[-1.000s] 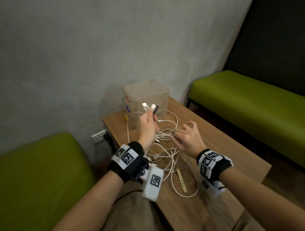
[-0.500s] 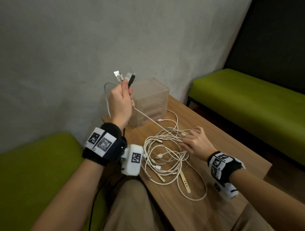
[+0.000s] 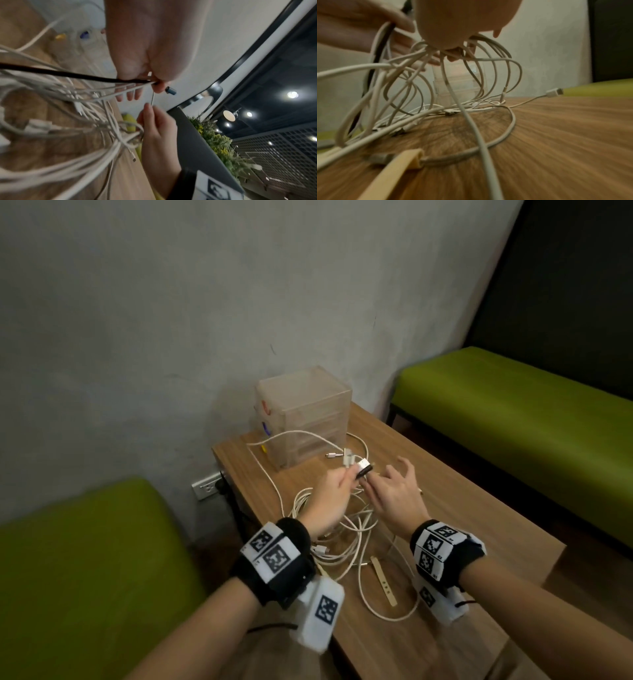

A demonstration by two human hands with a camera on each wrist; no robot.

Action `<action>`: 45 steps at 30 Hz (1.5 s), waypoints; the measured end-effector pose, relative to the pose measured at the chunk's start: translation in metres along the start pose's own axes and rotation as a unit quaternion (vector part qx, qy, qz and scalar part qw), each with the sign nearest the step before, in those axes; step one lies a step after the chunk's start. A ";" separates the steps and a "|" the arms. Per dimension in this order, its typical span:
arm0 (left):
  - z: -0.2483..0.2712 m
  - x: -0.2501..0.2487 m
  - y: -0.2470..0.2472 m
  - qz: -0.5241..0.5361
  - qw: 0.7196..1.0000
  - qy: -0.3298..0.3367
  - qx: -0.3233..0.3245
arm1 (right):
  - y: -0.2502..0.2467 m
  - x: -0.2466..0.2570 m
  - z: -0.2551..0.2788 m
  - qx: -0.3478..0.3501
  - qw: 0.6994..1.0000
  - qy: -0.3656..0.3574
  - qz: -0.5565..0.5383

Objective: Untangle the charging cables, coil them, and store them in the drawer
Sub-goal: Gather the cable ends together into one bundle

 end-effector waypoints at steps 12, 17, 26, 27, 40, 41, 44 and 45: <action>-0.018 0.002 0.004 0.228 0.962 -0.046 -0.143 | -0.001 0.009 0.006 -0.042 0.995 -0.086 -0.030; -0.031 -0.015 -0.023 0.272 0.943 -0.026 -0.189 | -0.002 0.005 0.004 -0.022 0.997 -0.030 -0.074; -0.047 -0.021 -0.050 0.344 0.910 -0.008 -0.233 | -0.005 0.002 -0.002 -0.028 0.993 -0.032 -0.111; -0.048 -0.021 -0.054 0.346 0.907 -0.007 -0.241 | -0.005 0.002 0.000 -0.033 0.993 -0.040 -0.109; -0.058 -0.042 -0.106 0.338 0.885 0.060 -0.315 | 0.005 -0.012 0.015 0.143 0.982 0.026 -0.120; -0.058 -0.041 -0.110 0.338 0.882 0.058 -0.324 | 0.004 -0.011 0.014 0.134 0.984 0.016 -0.113; -0.059 -0.033 -0.114 0.327 0.883 0.050 -0.333 | 0.005 -0.014 0.014 0.138 0.984 0.036 -0.108; -0.057 -0.030 -0.111 0.308 0.892 0.051 -0.326 | 0.005 -0.016 0.014 0.141 0.983 0.054 -0.106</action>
Point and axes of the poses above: each hand's wrist, its own z-axis away from the middle knuckle, its own y-axis out of the palm, x = y × z, the point moved 4 cm from there along -z, towards the middle knuckle, and after that the axes turned 14 degrees about -x, right-handed, at the moved point
